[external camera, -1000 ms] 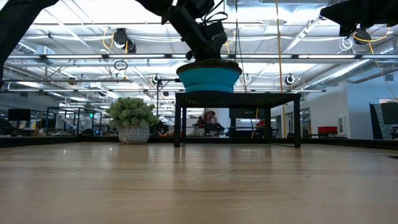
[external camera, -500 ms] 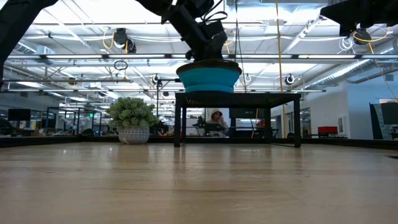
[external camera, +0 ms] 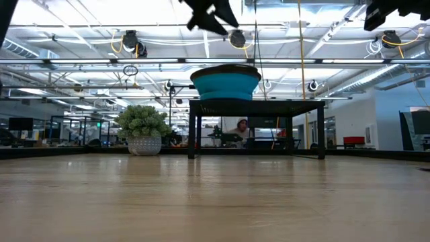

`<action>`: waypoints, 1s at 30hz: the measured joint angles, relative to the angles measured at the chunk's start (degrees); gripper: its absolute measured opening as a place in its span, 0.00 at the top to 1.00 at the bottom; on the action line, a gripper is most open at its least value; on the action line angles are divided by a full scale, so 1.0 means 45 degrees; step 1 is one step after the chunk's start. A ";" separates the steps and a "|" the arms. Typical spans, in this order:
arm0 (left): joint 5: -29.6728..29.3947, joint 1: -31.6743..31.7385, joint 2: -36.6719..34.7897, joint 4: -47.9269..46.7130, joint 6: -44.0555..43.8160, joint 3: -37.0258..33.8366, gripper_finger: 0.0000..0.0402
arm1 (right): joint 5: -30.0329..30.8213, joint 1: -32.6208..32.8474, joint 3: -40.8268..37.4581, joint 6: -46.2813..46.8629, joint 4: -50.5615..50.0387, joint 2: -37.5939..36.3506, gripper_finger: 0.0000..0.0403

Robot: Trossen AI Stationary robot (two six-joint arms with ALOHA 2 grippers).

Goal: Pick & Place Fruit
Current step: Put the yellow table knife on the shelf

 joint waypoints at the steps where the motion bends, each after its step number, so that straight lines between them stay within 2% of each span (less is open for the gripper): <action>1: -0.0099 -0.0196 -0.0181 -0.0117 -0.0085 0.0000 0.41 | -0.0213 -0.0005 0.0000 0.0014 0.0004 0.0000 0.99; 5: -0.0689 -0.0987 -0.0660 -0.0741 -0.0555 0.0000 0.48 | -0.0924 0.0000 0.0000 0.0136 0.0010 0.0000 0.99; 11: -0.1045 -0.2076 -0.0785 -0.1579 -0.1731 -0.0019 0.67 | -0.1163 -0.0005 0.0000 0.1610 0.0010 0.0000 0.99; 21: -0.1050 -0.3463 -0.0787 -0.1073 -0.2757 -0.0888 0.97 | -0.2454 0.0000 0.0000 0.2582 0.0016 0.0407 0.99; 26: -0.0799 -0.3795 -0.0780 -0.0302 -0.2758 -0.1532 0.97 | -0.2488 0.0000 0.0000 0.2725 0.0014 0.1275 0.99; 30: -0.0112 -0.3868 -0.0916 0.0744 -0.2449 -0.2297 0.99 | -0.2491 0.0058 0.0000 0.2993 0.0017 0.2086 0.99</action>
